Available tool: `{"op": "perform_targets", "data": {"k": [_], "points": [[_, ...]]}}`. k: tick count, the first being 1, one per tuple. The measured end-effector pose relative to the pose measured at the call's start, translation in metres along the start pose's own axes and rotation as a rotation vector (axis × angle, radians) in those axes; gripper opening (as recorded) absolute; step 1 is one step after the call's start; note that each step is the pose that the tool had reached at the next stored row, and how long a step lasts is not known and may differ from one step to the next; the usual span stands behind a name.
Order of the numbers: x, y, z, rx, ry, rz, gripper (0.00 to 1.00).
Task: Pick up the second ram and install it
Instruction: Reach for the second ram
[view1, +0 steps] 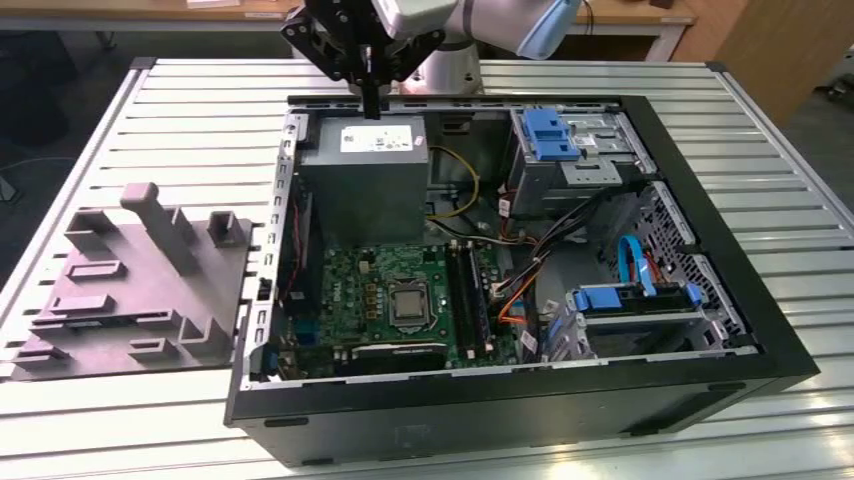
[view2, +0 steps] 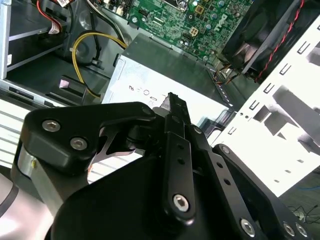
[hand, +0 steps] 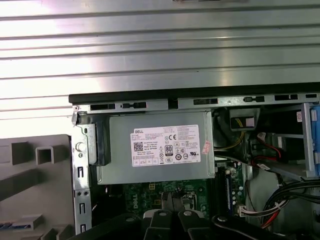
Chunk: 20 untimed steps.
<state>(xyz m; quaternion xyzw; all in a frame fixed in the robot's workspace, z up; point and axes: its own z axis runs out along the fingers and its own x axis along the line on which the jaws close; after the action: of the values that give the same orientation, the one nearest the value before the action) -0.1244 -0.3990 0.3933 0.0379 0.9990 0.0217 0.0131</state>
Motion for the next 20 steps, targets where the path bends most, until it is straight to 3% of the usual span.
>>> {"op": "perform_targets", "data": {"k": [20], "points": [[0.0342, -0.0026, -0.0009, 0.0000, 0.0000, 0.000, 0.10]]}}
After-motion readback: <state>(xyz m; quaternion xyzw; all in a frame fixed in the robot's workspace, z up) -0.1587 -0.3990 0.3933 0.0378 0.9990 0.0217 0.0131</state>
